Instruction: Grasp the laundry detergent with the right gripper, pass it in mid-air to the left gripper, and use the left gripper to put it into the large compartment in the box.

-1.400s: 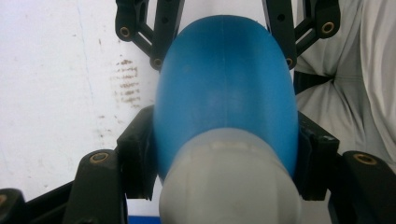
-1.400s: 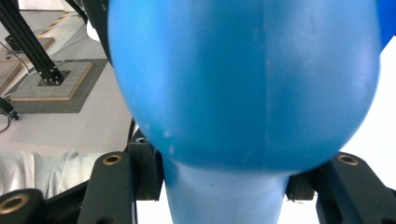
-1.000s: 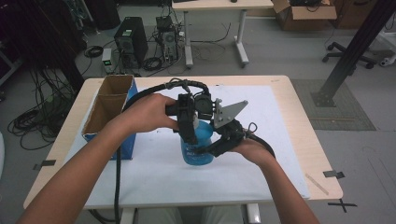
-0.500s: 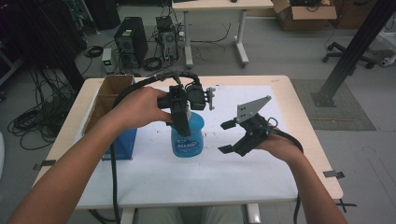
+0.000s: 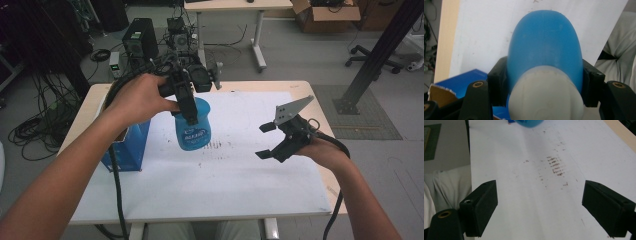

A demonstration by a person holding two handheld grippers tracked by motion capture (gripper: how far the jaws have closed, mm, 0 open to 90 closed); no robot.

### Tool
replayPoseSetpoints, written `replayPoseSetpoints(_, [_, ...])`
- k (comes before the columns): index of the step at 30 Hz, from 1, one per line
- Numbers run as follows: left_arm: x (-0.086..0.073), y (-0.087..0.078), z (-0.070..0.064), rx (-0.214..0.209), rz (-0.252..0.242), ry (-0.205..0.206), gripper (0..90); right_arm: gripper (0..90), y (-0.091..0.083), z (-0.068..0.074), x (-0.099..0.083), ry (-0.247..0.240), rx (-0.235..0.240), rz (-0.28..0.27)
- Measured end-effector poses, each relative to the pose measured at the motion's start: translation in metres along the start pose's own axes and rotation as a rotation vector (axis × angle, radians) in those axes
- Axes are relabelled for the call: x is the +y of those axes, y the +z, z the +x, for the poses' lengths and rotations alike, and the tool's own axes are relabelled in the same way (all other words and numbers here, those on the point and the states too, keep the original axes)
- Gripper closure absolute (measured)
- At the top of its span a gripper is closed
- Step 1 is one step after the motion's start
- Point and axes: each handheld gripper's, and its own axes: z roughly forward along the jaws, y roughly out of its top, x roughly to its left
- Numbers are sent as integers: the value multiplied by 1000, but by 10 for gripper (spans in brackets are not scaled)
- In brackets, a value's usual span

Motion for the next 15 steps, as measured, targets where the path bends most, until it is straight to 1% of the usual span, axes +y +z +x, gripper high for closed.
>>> replayPoseSetpoints(1, [-1,-3,1,5,1,-19,380,127,-2,-1,0,0,-5,12])
replayPoseSetpoints(2, [-2,-9,5,17,8,-52,380,122,-7,-3,2,-4,-19,41])
replayPoseSetpoints(3, [-2,-9,5,17,8,-52,379,122,-7,-3,2,-4,-19,41])
replayPoseSetpoints(4, [-3,-12,7,26,7,-67,380,118,-11,-5,3,-2,-29,70])
replayPoseSetpoints(5, [-4,-16,9,36,9,-84,380,118,-11,-5,3,-2,-29,70])
replayPoseSetpoints(6, [-5,-19,10,45,12,-100,380,114,-12,-6,4,-5,-35,83])
replayPoseSetpoints(7, [-6,-22,12,55,13,-116,380,110,-14,-6,5,-6,-43,101])
replayPoseSetpoints(8, [-7,-25,15,64,12,-135,380,104,-15,-6,5,-10,-56,143])
replayPoseSetpoints(9, [-9,-29,17,71,11,-159,380,104,-15,-6,5,-10,-56,143])
replayPoseSetpoints(10, [-10,-31,20,77,11,-178,380,103,-15,-6,6,-12,-59,158])
replayPoseSetpoints(11, [-12,-34,22,85,12,-201,380,100,-17,-6,6,-18,-69,189])
replayPoseSetpoints(12, [-13,-37,25,92,13,-220,380,100,-17,-6,6,-18,-69,189])
replayPoseSetpoints(13, [-16,-41,30,104,15,-262,381,98,-18,-5,7,-27,-81,216])
replayPoseSetpoints(14, [-16,-41,30,104,15,-262,381,98,-18,-5,7,-27,-81,216])
replayPoseSetpoints(15, [-17,-42,32,108,12,-283,381,94,-18,-5,8,-28,-84,229])
